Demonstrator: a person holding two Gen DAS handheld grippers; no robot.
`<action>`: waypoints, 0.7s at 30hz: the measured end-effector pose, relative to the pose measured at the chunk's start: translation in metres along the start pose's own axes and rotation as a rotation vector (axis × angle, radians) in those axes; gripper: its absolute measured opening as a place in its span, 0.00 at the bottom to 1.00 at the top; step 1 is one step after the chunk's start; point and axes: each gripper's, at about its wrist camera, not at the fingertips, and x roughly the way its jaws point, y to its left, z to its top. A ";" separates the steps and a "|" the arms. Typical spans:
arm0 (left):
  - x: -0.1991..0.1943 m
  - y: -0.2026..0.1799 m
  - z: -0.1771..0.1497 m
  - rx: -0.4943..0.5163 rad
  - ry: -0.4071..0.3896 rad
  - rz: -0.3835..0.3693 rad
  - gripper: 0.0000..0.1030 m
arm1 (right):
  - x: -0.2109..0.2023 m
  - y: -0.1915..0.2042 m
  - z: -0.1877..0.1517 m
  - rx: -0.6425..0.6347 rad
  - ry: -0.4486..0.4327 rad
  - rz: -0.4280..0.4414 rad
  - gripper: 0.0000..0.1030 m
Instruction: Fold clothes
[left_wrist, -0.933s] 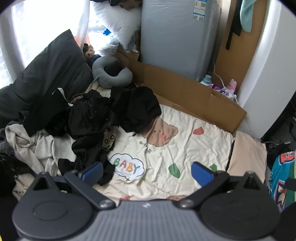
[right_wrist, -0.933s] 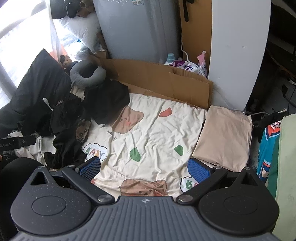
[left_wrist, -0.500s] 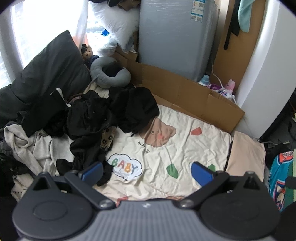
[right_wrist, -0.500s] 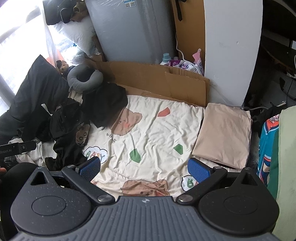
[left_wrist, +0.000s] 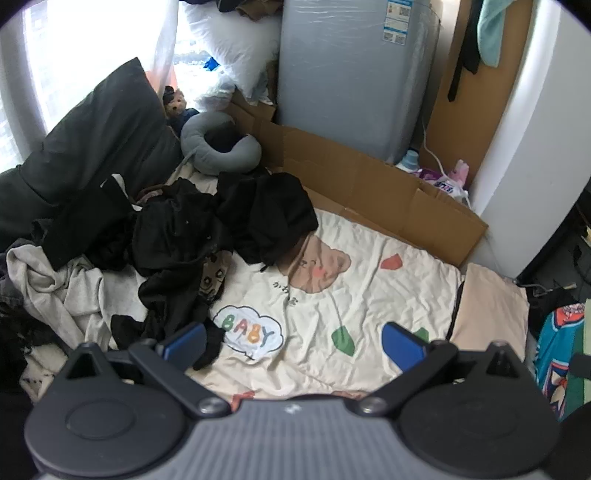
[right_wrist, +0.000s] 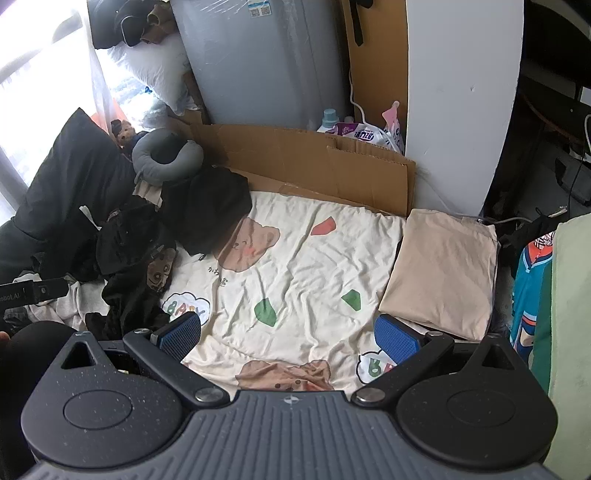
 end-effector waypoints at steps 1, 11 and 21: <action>0.000 0.000 0.000 0.001 -0.002 0.002 1.00 | 0.000 0.000 0.000 0.000 0.000 -0.001 1.00; -0.001 0.000 0.000 0.012 0.004 0.003 1.00 | 0.001 -0.001 0.003 -0.011 0.006 -0.013 1.00; 0.000 0.000 0.000 0.020 0.010 0.000 1.00 | -0.001 -0.001 0.002 -0.016 0.001 -0.024 1.00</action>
